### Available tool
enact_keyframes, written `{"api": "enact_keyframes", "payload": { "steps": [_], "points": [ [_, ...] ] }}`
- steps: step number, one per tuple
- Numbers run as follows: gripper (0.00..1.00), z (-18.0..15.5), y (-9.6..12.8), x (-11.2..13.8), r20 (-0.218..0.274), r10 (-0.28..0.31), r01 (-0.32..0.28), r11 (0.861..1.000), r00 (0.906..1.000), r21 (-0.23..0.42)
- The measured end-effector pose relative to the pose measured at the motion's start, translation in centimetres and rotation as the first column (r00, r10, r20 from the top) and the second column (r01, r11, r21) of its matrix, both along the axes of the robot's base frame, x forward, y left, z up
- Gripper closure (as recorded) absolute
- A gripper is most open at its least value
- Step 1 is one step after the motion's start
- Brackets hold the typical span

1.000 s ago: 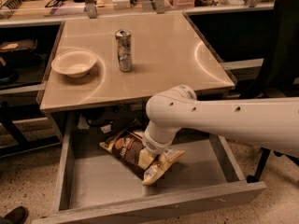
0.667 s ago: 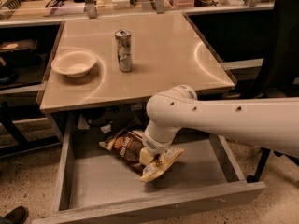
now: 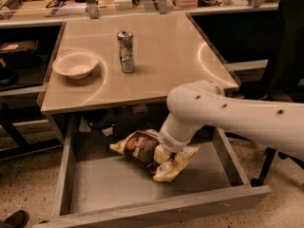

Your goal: Pick brown chip bag from top drawer and place on counter

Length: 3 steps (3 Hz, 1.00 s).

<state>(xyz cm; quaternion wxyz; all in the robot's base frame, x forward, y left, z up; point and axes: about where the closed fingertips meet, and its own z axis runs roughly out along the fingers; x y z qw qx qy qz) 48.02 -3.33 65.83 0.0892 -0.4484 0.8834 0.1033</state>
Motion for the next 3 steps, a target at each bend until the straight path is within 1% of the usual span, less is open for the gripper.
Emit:
{"api": "enact_keyframes", "payload": {
  "steps": [1, 2, 3],
  "points": [
    [1.0, 4.4, -4.4, -1.0, 0.027, -0.079, 0.078, 0.996, 0.9965, 0.032],
    [1.0, 8.2, -8.8, -2.3, 0.064, -0.157, 0.154, 0.987, 0.9856, 0.045],
    [1.0, 12.9, -12.4, -3.4, 0.127, -0.228, 0.225, 0.974, 0.9652, 0.04]
  ]
}}
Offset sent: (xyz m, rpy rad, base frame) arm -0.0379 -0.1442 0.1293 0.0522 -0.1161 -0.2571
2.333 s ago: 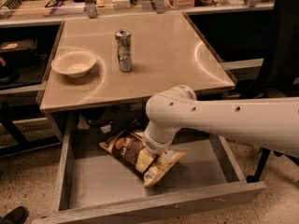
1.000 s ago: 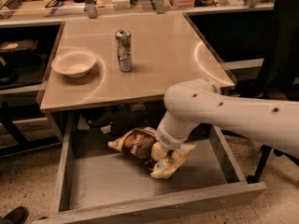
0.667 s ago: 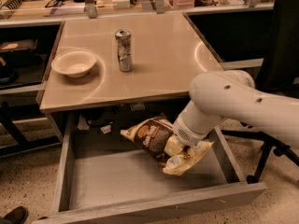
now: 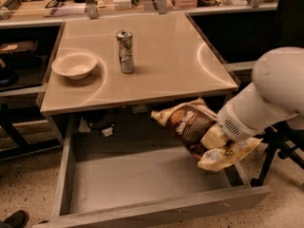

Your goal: Pick brown chip bag from top drawer and place on counter

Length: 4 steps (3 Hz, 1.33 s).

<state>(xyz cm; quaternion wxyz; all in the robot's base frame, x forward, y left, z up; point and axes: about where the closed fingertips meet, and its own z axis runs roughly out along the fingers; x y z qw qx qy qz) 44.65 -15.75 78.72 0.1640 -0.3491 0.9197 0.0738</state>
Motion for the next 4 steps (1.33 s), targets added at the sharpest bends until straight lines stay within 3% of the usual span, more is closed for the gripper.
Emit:
{"api": "enact_keyframes", "payload": {
  "steps": [1, 2, 3, 4],
  "points": [
    [1.0, 4.3, -2.6, -0.9, 0.069, -0.047, 0.05, 0.998, 0.9965, -0.029],
    [1.0, 8.1, -2.7, -0.5, 0.139, -0.034, 0.04, 0.999, 0.9898, -0.037],
    [1.0, 11.0, -1.3, 1.7, 0.184, 0.008, -0.003, 1.0, 0.9829, -0.025],
    [1.0, 11.0, -1.2, 1.7, 0.184, 0.009, -0.004, 1.0, 0.9829, -0.025]
  ]
}}
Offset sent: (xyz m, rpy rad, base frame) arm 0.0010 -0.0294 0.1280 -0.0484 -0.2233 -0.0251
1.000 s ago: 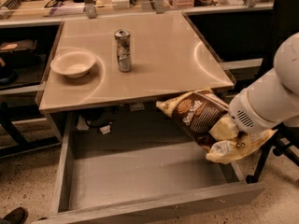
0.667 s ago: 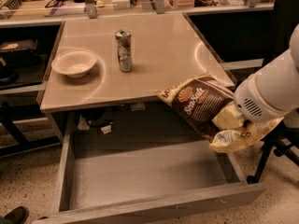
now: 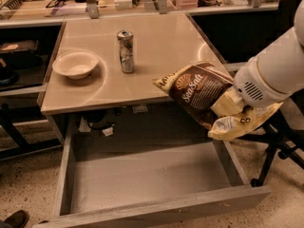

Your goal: Pick brown chip bag from top drawer and place on counter

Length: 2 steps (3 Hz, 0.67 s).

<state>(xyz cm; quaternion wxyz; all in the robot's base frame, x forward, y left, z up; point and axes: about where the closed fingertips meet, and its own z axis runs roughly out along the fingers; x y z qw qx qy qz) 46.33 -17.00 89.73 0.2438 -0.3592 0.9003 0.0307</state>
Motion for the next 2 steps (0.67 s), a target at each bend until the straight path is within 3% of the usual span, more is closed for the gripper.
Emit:
{"api": "enact_keyframes", "payload": {
  "steps": [2],
  "points": [
    [1.0, 1.0, 2.4, 6.7, 0.015, 0.009, -0.01, 0.997, 0.9999, 0.072]
  ]
}}
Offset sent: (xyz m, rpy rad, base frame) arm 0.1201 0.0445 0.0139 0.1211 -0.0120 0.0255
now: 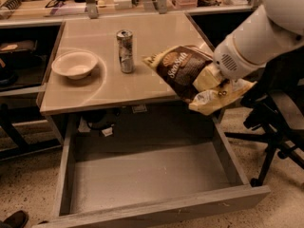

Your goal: Pick brown chip bag from top drawer and place on counter

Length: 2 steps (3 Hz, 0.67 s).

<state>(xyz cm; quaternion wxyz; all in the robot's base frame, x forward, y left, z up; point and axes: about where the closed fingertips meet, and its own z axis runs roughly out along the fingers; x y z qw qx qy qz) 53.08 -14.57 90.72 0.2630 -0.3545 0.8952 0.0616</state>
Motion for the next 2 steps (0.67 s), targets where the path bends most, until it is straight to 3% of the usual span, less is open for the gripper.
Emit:
{"api": "enact_keyframes", "payload": {
  "steps": [2],
  "points": [
    [1.0, -0.7, 3.2, 6.6, -0.013, 0.037, -0.037, 0.999, 0.9992, 0.016]
  ]
}}
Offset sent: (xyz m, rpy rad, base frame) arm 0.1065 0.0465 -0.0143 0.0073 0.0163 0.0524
